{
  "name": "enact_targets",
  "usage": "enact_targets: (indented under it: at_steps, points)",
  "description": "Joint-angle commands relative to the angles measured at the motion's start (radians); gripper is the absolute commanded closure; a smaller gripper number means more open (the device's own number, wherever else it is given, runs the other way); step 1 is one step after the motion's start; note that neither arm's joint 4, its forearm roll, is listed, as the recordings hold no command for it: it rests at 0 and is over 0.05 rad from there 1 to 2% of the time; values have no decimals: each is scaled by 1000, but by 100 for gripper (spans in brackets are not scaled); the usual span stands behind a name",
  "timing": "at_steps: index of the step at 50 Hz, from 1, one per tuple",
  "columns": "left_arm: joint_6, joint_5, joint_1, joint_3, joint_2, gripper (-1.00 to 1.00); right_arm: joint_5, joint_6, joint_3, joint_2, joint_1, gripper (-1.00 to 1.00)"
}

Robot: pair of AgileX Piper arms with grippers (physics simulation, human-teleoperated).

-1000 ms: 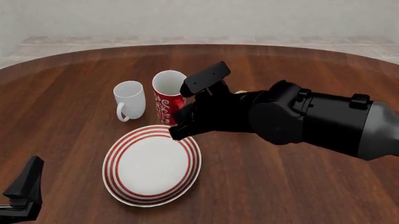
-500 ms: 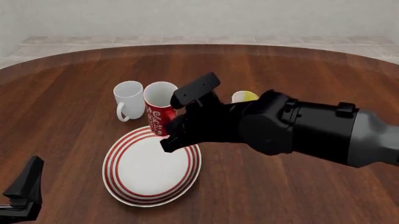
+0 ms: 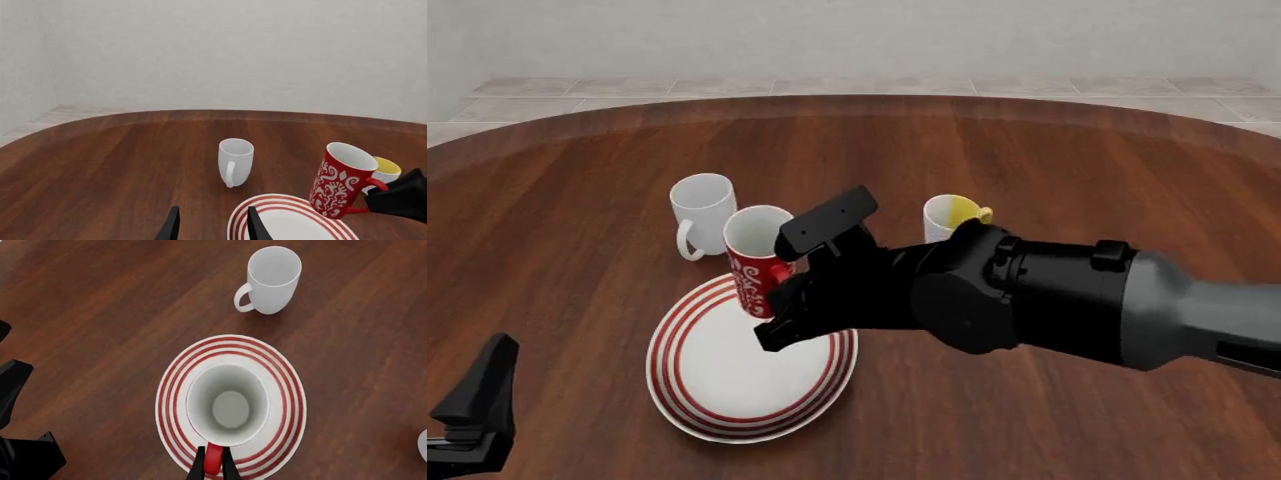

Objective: Pick up the red mug and put it on the plate

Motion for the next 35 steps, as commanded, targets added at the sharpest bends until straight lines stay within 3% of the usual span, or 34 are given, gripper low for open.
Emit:
enact_targets:
  at_steps: [1,35]
  points:
    - [-1,4,0,-5,0,-100,-7,21,-3,18,9,100]
    - [0,-7,2,6,0,-100,-34,43,10,71,-11,100]
